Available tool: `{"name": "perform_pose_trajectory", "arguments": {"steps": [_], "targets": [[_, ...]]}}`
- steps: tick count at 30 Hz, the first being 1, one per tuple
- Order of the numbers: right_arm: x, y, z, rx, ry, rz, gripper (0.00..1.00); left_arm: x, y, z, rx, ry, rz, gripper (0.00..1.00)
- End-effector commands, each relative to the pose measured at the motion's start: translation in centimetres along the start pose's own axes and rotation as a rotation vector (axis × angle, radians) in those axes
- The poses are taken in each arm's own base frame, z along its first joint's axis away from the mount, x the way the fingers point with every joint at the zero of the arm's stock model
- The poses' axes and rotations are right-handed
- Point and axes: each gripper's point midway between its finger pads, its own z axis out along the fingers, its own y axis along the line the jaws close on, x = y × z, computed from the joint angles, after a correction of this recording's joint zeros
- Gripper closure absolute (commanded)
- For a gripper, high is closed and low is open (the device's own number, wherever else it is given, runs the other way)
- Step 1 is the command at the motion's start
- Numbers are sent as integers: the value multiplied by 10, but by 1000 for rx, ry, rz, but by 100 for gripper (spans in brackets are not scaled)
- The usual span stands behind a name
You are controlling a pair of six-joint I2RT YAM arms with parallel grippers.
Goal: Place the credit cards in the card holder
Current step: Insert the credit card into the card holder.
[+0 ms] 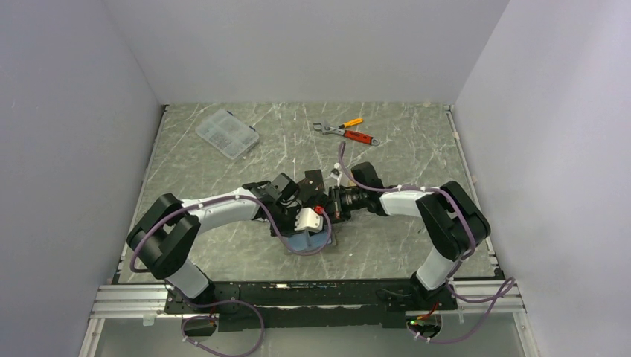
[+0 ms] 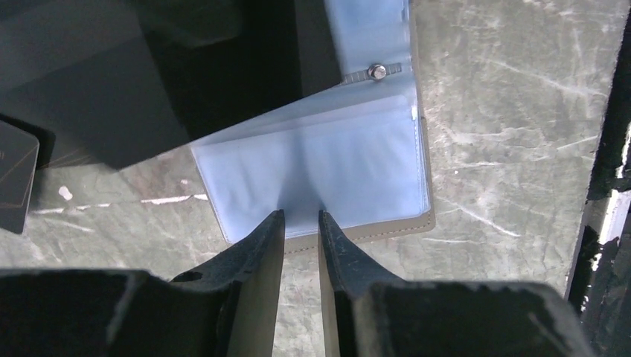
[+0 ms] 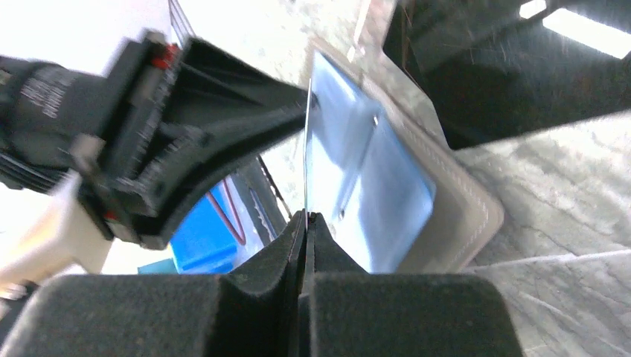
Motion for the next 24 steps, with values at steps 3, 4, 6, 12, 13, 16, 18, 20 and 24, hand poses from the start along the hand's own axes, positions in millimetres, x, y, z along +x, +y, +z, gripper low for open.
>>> {"name": "perform_pose_trajectory", "arguments": {"steps": [3,4,6,12,13,16,18,20,24], "targets": [[-32,19,-10,31,-89,-117,100,18,-35,16,97,78,88,72],[-34,19,-10,38,-91,-122,100,18,-39,17,107,83,103,72],[-35,16,-9,48,-87,-118,100,18,-43,18,115,92,120,72],[-5,14,-1,29,-5,-111,100,16,-36,16,84,109,116,72],[3,13,0,23,17,-106,100,14,-34,14,74,109,114,72],[22,12,-2,0,50,-93,100,8,-27,10,44,99,104,71],[30,10,-5,5,62,-82,100,4,-24,6,33,90,101,71],[38,6,-7,16,73,-78,100,0,-21,3,23,80,97,71],[49,-1,-12,44,89,-75,100,-2,-15,-2,-4,73,93,70]]}}
